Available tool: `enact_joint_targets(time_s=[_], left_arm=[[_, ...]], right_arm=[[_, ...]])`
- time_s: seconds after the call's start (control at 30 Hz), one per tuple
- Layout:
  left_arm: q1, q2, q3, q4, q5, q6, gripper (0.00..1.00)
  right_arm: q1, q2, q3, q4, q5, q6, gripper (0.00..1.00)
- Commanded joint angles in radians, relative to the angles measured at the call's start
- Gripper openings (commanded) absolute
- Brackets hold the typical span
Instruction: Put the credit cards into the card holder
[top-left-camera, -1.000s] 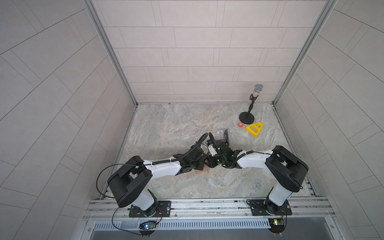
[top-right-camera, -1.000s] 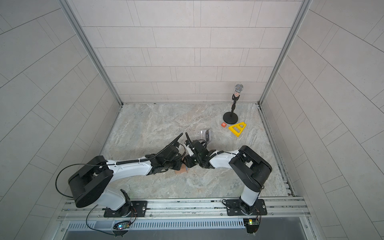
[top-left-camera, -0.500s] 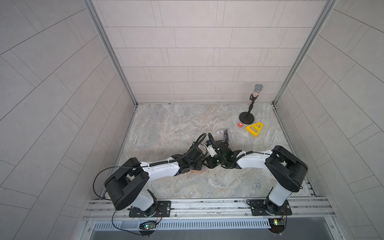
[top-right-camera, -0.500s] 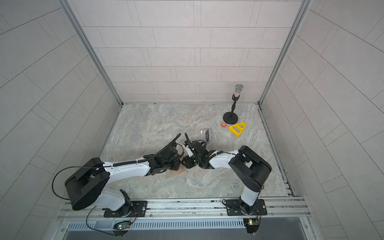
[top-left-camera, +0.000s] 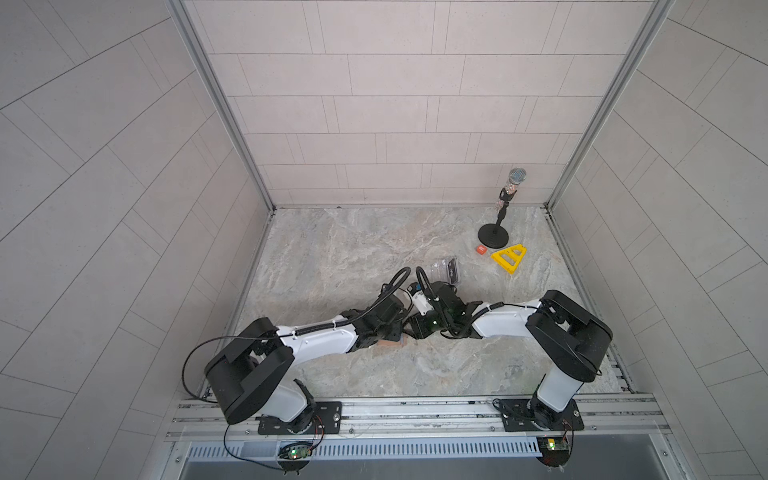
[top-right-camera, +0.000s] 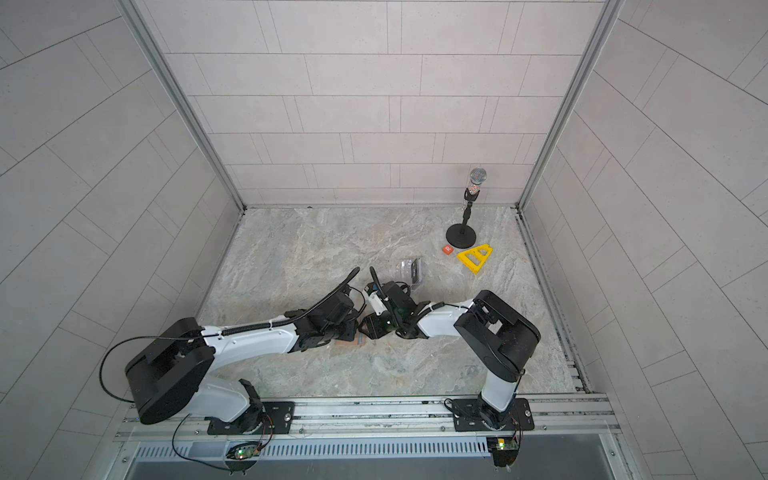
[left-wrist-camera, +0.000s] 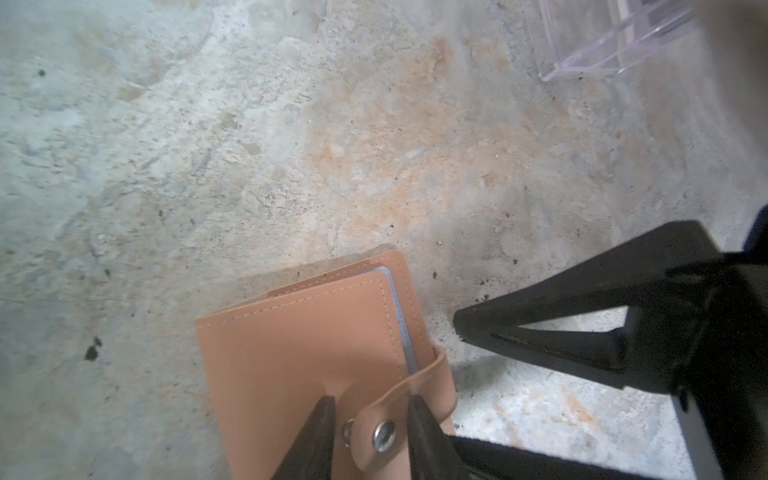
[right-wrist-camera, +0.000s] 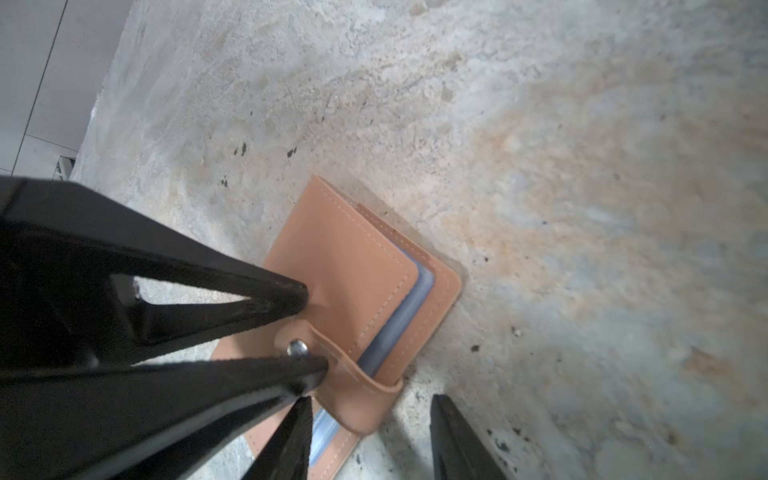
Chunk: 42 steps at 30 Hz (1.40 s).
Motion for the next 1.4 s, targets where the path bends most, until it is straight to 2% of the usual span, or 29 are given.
enact_joint_targets(time_s=[0.0,0.17,0.37,0.43,0.5,0.57,0.67,0.77,0.97,1.1,1.37], left_arm=[[0.006,-0.039,-0.027,-0.076,-0.023,-0.005,0.40],[0.009,-0.135,-0.032,-0.095,-0.022,-0.013,0.47],[0.029,-0.292,-0.087,-0.132,-0.157,-0.063,0.54],[0.058,-0.334,-0.113,-0.149,-0.168,-0.083,0.55],[0.108,-0.368,-0.149,-0.151,-0.147,-0.095,0.55],[0.155,-0.384,-0.182,-0.125,-0.080,-0.078,0.55],[0.210,-0.375,-0.220,-0.052,0.049,-0.053,0.54],[0.220,-0.348,-0.241,0.019,0.127,-0.035,0.54],[0.225,-0.264,-0.254,0.125,0.212,-0.033,0.54],[0.225,-0.195,-0.231,0.132,0.251,-0.024,0.53],[0.226,-0.049,-0.202,0.194,0.325,-0.007,0.44]], right_arm=[[0.009,0.064,-0.041,-0.171,-0.004,0.030,0.48],[-0.005,0.018,-0.073,-0.129,-0.034,0.051,0.48],[-0.029,-0.024,-0.094,-0.113,-0.053,0.069,0.50],[-0.034,-0.030,-0.097,-0.101,-0.065,0.074,0.50],[-0.040,-0.037,-0.100,-0.087,-0.071,0.084,0.50],[-0.046,-0.036,-0.099,-0.078,-0.074,0.092,0.49],[-0.062,-0.014,-0.090,-0.051,-0.105,0.110,0.47],[-0.077,0.005,-0.083,-0.021,-0.130,0.132,0.47],[-0.079,0.049,-0.048,-0.030,-0.156,0.136,0.47],[-0.079,0.084,-0.024,-0.042,-0.166,0.134,0.47],[-0.079,0.119,0.011,-0.104,-0.147,0.113,0.46]])
